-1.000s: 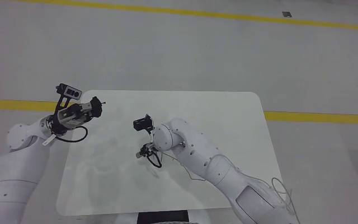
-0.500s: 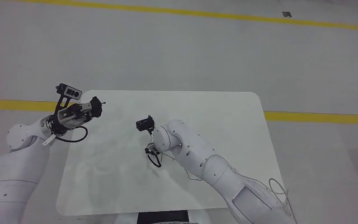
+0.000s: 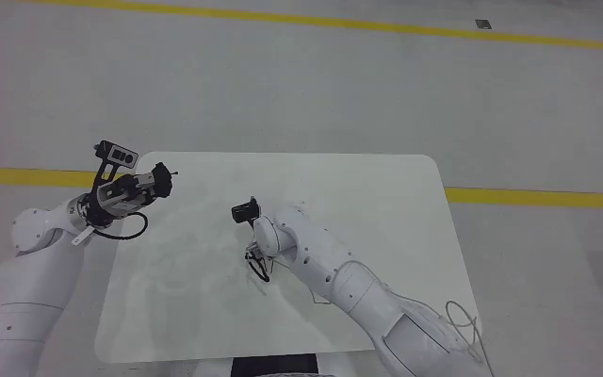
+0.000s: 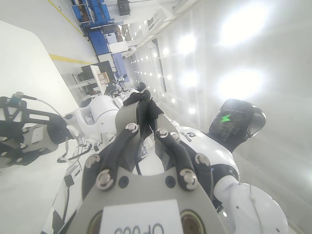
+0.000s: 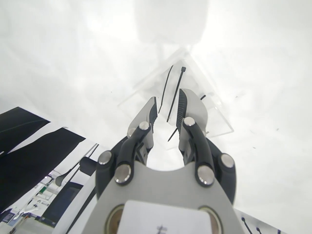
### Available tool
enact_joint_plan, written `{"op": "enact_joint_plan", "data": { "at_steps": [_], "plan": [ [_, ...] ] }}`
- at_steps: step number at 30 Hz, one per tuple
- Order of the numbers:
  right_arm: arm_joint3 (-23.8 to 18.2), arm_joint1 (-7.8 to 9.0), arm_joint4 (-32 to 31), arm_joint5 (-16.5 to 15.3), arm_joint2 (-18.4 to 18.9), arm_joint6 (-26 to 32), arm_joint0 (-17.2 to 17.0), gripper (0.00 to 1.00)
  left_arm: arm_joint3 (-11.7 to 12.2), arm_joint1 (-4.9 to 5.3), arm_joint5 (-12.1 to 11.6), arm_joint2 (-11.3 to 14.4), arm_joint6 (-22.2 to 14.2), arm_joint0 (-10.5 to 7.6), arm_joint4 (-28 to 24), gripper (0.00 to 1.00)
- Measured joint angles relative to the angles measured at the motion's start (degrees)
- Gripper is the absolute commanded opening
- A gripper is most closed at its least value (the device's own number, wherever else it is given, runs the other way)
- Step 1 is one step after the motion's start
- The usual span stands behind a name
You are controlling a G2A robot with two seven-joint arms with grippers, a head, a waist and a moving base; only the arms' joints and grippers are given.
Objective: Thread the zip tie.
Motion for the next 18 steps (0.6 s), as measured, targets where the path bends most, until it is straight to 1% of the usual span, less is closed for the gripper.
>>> {"op": "enact_joint_plan", "data": {
  "at_steps": [7,16,18],
  "plan": [
    [2.33,-1.52,-2.63,0.0,0.78,0.02,-0.14,0.11,0.0,0.0,0.0,0.0,0.0,0.0,0.0,0.0],
    [3.64,-2.85,-5.03,0.0,1.91,0.31,-1.04,0.15,0.0,0.0,0.0,0.0,0.0,0.0,0.0,0.0],
    [3.89,-3.1,-5.49,0.0,2.11,0.3,-1.24,0.21,0.0,0.0,0.0,0.0,0.0,0.0,0.0,0.0]
  ]
}}
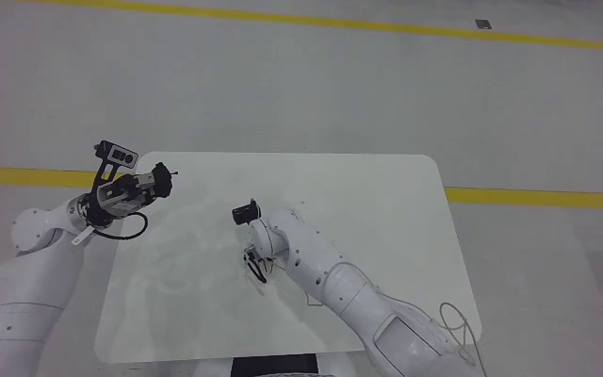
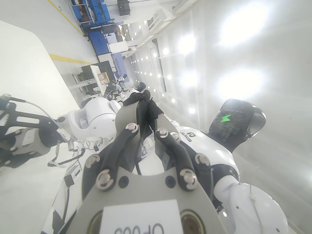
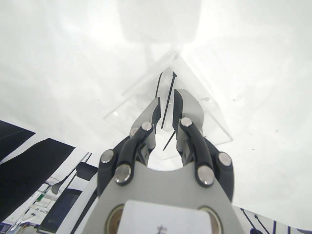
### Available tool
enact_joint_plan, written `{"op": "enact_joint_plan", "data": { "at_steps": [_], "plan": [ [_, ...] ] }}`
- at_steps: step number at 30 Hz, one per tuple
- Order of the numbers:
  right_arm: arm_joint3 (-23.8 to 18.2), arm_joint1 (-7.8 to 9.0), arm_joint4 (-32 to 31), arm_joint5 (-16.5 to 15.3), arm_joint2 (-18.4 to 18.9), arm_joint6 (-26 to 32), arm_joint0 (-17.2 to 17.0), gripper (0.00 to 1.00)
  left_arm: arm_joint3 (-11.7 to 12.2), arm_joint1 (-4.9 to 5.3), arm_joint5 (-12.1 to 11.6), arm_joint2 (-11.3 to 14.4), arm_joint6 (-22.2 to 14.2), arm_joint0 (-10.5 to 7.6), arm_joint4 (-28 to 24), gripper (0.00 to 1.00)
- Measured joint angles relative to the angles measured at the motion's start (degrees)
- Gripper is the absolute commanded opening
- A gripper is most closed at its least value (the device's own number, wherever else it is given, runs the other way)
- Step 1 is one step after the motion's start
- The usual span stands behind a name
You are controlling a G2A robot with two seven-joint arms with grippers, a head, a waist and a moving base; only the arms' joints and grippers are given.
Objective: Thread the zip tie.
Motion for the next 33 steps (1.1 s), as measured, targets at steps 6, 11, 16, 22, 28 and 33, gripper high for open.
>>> {"op": "enact_joint_plan", "data": {
  "at_steps": [6,11,16,22,28,33],
  "plan": [
    [0.78,-0.64,-1.45,0.0,0.66,0.08,-0.35,0.13,0.0,0.0,0.0,0.0,0.0,0.0,0.0,0.0],
    [1.33,-1.15,-2.52,0.0,1.02,0.27,-0.5,0.0,0.0,0.0,0.0,0.0,0.0,0.0,0.0,0.0],
    [1.58,-1.58,-3.81,0.0,1.29,0.43,-0.54,0.0,0.0,0.0,0.0,0.0,0.0,0.0,0.0,0.0],
    [-0.13,-1.8,-5.86,0.0,2.18,1.78,-0.83,0.0,0.0,0.0,0.0,0.0,0.0,0.0,0.0,0.0],
    [-7.42,-0.57,-4.5,-3.15,5.94,4.42,-2.92,0.0,0.0,0.0,0.0,0.0,0.0,0.0,0.0,0.0],
    [-15.6,1.4,-1.03,-8.01,11.98,5.36,-6.8,0.0,0.0,0.0,0.0,0.0,0.0,0.0,0.0,0.0]
  ]
}}
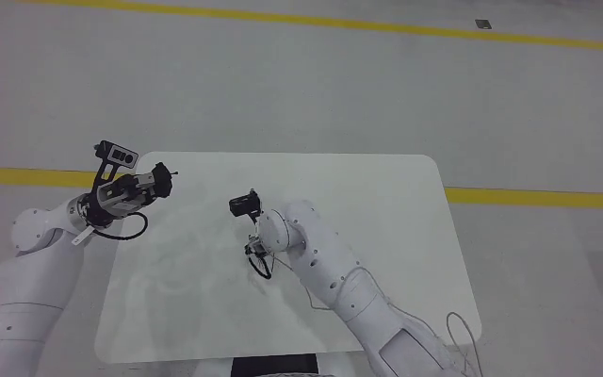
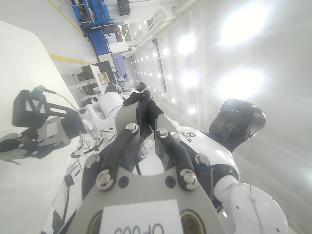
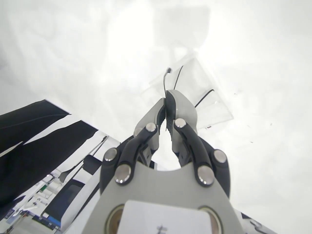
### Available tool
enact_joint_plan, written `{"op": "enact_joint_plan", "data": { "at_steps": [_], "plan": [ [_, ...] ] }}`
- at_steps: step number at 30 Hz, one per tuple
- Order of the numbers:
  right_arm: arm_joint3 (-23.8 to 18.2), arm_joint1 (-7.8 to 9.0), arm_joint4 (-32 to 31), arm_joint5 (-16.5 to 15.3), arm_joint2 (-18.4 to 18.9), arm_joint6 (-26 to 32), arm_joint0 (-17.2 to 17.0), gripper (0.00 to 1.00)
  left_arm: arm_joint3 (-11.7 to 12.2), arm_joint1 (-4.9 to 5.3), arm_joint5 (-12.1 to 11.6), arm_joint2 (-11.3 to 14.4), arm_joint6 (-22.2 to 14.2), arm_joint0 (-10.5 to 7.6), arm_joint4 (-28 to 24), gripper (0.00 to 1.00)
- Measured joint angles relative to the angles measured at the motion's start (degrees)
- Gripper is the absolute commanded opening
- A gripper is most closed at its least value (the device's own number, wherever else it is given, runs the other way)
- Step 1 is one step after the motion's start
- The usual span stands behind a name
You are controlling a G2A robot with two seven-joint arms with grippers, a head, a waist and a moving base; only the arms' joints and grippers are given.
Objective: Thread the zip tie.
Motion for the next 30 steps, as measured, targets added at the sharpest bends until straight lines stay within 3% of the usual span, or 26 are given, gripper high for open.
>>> {"op": "enact_joint_plan", "data": {
  "at_steps": [5,11,17,26,30],
  "plan": [
    [-9.75,1.85,5.43,-4.03,7.23,-2.95,-5.68,0.0,0.0,0.0,0.0,0.0,0.0,0.0,0.0,0.0],
    [-17.37,3.15,15.12,-9.09,14.15,-10.96,-11.98,0.0,0.0,0.0,0.0,0.0,0.0,0.0,0.0,0.0],
    [-18.94,4.0,23.83,-14.19,17.72,-14.86,-14.41,0.0,0.0,0.0,0.0,0.0,0.0,0.0,0.0,0.0],
    [-18.74,4.05,24.0,-14.45,17.6,-14.9,-14.46,0.0,0.0,0.0,0.0,0.0,0.0,0.0,0.0,0.0],
    [-20.25,4.23,25.99,-15.23,18.09,-21.46,-15.66,0.0,0.0,0.0,0.0,0.0,0.0,0.0,0.0,0.0]
  ]
}}
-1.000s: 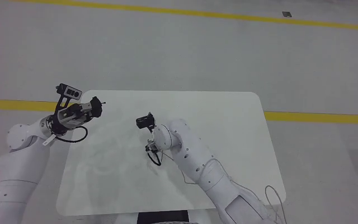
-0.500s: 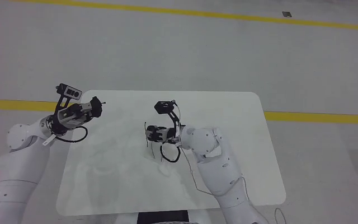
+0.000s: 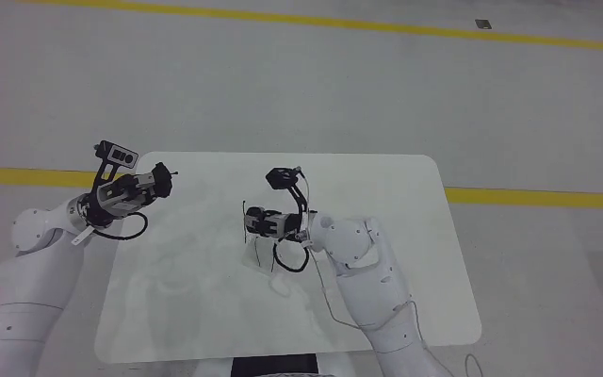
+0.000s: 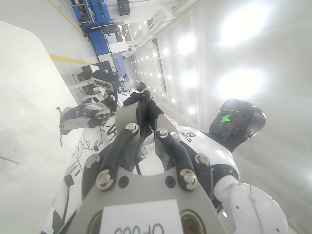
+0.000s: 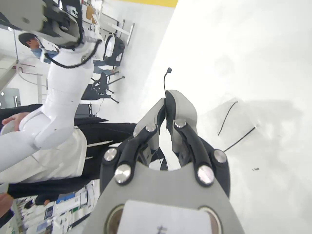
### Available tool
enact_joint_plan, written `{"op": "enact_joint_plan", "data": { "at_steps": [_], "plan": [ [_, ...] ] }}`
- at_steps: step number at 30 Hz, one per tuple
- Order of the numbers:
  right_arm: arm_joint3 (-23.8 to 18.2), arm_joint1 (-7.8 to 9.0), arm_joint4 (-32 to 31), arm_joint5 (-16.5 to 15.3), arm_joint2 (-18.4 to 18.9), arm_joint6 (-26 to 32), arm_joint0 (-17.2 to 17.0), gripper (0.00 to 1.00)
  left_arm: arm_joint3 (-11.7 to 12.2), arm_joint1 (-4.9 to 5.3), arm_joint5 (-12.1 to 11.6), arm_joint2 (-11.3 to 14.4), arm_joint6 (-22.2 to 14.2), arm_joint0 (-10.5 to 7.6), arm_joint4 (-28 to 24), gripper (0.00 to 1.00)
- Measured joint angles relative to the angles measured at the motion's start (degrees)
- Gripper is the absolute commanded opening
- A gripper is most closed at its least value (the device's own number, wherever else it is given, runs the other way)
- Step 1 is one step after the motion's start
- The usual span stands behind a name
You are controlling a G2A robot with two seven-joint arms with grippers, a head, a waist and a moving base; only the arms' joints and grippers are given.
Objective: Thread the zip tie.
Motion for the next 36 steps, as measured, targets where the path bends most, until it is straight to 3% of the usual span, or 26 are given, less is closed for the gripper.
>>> {"op": "enact_joint_plan", "data": {
  "at_steps": [4,8,14,17,24,30,36],
  "plan": [
    [-4.01,0.28,0.17,-2.73,0.56,-8.63,-1.37,0.0,0.0,0.0,0.0,0.0,0.0,0.0,0.0,0.0],
    [-6.51,0.38,-2.98,-5.72,-1.4,-17.98,-2.39,0.0,0.0,0.0,0.0,0.0,0.0,0.0,0.0,0.0],
    [-6.37,0.31,-7.52,-7.67,-4.7,-30.36,-3.01,0.0,0.0,0.0,0.0,0.0,0.0,0.0,0.0,0.0],
    [-6.36,0.47,-8.21,-9.83,-5.25,-31.46,-2.54,0.0,0.0,0.0,0.0,0.0,0.0,0.0,0.0,0.0],
    [-6.36,0.48,-8.22,-9.74,-5.22,-31.29,-2.53,0.0,-0.05,-0.01,0.11,0.09,0.19,0.08,0.1,0.0],
    [-8.09,1.05,-15.24,-9.45,-4.98,-37.7,-4.25,0.0,-1.73,-0.8,-0.02,2.93,7.89,2.67,2.6,0.0],
    [-9.21,1.87,-23.4,-10.15,-4.6,-43.84,-7.07,0.0,-3.37,-3.02,0.0,5.92,16.21,4.2,6.78,0.0]
  ]
}}
